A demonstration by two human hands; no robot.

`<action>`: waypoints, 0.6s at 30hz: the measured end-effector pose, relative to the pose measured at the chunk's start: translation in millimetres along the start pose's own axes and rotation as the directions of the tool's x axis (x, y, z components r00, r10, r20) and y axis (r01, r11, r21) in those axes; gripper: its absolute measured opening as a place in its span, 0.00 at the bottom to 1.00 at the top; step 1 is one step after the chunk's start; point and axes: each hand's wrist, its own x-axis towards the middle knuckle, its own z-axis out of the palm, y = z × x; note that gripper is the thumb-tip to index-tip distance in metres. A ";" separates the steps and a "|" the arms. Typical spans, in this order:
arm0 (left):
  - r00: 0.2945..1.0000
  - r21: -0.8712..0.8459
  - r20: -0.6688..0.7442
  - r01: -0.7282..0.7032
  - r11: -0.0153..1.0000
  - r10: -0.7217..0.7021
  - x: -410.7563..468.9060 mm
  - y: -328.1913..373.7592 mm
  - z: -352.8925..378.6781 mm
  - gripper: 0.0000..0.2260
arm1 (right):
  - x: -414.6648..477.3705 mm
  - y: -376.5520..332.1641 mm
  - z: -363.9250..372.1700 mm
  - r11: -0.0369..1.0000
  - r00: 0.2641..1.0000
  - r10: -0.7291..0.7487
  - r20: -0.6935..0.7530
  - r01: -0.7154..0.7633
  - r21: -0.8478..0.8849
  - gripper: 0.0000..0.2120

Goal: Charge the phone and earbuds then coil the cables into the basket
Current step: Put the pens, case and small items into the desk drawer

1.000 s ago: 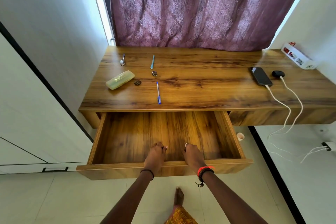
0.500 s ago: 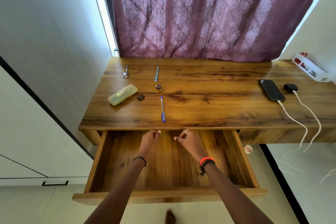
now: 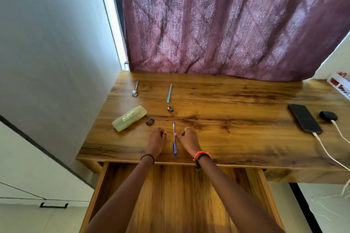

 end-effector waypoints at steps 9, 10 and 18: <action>0.999 -0.028 0.031 -0.039 0.999 0.040 8.6 -16.0 -1.7 0.06 | 10.2 -5.3 22.8 0.991 0.997 0.037 0.066 -0.028 -0.129 0.09; 0.998 -0.040 0.039 -0.042 0.998 0.043 9.2 -17.5 -2.0 0.06 | 9.4 -6.3 22.1 0.992 0.996 0.048 0.071 -0.039 -0.121 0.08; 0.982 0.063 -0.016 -0.188 0.980 0.190 4.5 -39.8 -30.7 0.09 | -60.9 -1.8 6.0 0.980 0.934 0.085 0.347 -0.142 0.141 0.06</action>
